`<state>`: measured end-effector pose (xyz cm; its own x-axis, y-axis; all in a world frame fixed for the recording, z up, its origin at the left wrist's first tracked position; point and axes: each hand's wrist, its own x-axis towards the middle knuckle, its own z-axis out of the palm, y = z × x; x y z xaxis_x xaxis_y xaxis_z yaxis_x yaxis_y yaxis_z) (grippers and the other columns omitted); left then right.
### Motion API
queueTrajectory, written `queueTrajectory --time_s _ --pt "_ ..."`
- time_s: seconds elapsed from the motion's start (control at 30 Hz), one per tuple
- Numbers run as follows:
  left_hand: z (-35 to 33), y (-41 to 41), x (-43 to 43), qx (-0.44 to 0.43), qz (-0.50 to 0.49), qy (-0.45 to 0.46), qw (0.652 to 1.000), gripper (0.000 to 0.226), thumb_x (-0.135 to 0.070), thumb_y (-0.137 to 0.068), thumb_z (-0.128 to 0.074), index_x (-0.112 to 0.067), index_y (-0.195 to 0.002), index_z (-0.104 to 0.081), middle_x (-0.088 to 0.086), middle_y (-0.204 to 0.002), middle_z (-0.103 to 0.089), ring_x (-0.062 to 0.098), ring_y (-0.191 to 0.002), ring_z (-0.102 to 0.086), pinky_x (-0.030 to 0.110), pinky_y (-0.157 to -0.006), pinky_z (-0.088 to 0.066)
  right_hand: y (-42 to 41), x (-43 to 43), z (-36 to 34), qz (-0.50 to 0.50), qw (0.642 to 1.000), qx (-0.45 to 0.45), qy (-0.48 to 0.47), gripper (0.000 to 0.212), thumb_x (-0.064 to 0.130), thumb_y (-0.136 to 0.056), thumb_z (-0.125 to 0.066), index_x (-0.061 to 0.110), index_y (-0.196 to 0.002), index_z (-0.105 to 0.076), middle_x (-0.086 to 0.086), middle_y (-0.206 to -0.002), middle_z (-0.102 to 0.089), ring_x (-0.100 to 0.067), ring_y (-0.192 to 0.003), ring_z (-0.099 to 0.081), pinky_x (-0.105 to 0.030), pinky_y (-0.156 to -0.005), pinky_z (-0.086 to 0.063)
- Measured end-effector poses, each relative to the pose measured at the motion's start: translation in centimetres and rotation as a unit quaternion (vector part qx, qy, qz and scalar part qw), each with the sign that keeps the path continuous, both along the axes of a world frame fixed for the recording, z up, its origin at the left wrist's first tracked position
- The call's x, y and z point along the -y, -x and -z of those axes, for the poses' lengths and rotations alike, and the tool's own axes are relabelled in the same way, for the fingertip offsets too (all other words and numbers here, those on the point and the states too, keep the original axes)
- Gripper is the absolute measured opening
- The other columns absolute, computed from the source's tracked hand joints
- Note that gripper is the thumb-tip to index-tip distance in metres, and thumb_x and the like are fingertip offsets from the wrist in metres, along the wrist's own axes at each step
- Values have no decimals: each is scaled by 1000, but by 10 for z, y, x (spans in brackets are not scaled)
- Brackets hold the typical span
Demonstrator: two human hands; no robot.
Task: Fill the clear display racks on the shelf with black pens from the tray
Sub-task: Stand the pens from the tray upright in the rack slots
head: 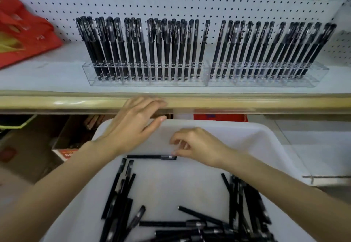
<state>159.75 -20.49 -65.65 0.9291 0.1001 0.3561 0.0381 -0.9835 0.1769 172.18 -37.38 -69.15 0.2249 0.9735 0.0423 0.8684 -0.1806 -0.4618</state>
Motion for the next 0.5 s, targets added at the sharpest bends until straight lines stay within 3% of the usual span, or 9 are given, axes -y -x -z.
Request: queueTrajectory --time_s 0.23,0.5 --pt "27 23 -4 -30 -17 41 999 54 -50 -95 -30 -21 -136 -51 -4 -137 -53 14 -128 -42 23 -105 -24 17 -11 51 11 998 -5 66 42 36 -90 -63 14 -126 -59 -1 -126 -59 -18 -114 -53 -32 -95 -43" --pt "44 25 -5 -50 -48 65 995 64 -56 -91 -26 -21 -141 -44 -3 -144 -46 14 -133 -35 22 -110 -16 23 -7 71 28 999 -8 38 45 33 -90 -64 10 -128 -57 -6 -123 -55 -18 -118 -45 -26 -99 -37"
